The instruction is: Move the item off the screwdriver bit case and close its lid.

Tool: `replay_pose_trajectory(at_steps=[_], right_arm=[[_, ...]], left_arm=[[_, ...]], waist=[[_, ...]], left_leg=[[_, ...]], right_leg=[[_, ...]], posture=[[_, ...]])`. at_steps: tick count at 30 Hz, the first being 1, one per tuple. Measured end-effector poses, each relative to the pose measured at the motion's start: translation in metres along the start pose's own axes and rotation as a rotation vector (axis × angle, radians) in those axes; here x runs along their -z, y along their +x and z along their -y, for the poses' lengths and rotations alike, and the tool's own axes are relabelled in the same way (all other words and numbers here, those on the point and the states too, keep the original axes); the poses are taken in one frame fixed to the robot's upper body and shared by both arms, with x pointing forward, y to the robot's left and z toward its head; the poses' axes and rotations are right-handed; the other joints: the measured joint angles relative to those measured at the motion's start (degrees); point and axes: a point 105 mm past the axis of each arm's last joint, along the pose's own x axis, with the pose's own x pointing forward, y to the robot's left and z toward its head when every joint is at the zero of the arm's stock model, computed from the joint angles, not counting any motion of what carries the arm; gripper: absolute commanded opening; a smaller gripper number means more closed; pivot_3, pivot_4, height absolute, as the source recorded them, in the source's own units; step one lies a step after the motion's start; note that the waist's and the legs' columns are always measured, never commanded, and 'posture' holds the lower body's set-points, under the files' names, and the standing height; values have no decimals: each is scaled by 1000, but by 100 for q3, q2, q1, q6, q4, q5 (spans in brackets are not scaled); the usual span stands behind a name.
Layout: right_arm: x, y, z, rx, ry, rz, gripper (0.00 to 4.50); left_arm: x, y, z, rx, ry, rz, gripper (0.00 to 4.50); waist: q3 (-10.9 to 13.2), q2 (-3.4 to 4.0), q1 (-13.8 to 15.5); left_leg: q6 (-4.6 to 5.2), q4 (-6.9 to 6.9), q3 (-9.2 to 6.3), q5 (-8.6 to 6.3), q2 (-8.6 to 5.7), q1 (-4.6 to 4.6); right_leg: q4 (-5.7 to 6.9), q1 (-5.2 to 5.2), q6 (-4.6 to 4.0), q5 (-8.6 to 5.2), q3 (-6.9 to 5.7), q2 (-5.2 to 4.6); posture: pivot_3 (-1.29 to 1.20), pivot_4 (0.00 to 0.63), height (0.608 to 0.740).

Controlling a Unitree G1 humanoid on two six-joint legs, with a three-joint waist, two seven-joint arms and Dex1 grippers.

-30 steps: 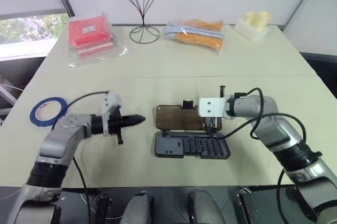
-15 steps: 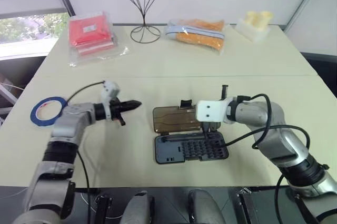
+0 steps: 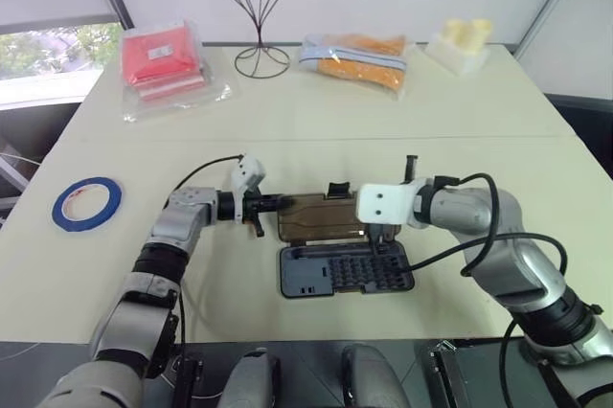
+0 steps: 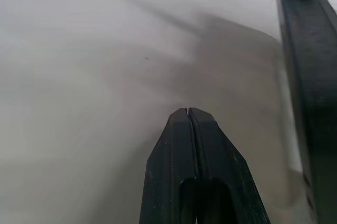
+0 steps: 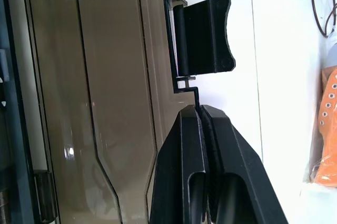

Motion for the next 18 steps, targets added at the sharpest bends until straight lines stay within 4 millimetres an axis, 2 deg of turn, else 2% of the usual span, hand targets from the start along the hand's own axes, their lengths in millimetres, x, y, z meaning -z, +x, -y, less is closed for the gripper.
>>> replay_pose_trajectory(at_steps=[5,7,9,15,18], right_arm=[[1,0,0,-1,7,-4,26],[1,0,0,-1,8,-5,593],[1,0,-1,-4,8,-5,1381],[2,0,-1,-9,20,-11,4435],[8,-4,0,-38,83,-27,4435]], left_arm=[[2,3,6,48,-19,-14,0],[3,4,8,58,-26,-18,0],[1,4,9,65,-25,-19,0],[0,3,8,60,-24,-11,0],[-4,4,7,52,-21,1,0]], waist=[[0,0,-3],[0,0,-2],[0,0,-1],[0,0,0],[1,0,4]], left_leg=[[0,0,-1,0,0,0],[0,0,-1,0,0,0],[0,0,-2,0,0,0],[0,0,-2,0,0,0],[0,0,-2,0,0,-1]], right_leg=[[0,0,0,0,0,0],[0,0,0,0,0,0],[0,0,0,0,0,0],[-1,0,0,0,0,0],[-1,0,0,0,1,0]], posture=[[0,150,740],[0,150,740],[0,150,740],[0,150,740],[0,150,740]])
